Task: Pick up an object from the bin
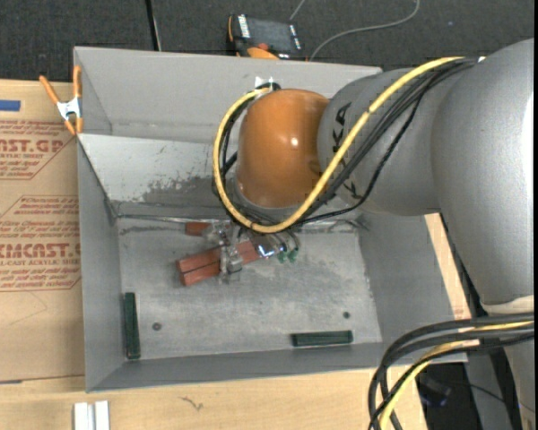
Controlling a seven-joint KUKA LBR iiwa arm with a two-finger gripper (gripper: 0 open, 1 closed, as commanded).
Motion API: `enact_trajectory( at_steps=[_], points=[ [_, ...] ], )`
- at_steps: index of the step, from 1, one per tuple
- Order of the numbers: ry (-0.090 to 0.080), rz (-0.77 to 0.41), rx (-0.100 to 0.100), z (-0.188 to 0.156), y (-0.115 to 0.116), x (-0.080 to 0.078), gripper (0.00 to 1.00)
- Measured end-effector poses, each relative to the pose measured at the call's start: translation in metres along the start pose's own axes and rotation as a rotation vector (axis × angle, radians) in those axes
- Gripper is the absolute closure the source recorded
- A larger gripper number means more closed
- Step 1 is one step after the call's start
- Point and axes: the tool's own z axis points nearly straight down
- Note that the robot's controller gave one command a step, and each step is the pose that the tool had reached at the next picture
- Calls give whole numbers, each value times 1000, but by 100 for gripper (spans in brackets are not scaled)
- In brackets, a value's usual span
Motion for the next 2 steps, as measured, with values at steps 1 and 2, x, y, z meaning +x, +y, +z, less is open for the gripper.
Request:
enact_trajectory(
  at_steps=[1, 2],
  points=[
    [-3, 0, 1, -29, 0, -1, 100],
    [-2, -1, 1, -47, 1, -1, 100]
  ],
)
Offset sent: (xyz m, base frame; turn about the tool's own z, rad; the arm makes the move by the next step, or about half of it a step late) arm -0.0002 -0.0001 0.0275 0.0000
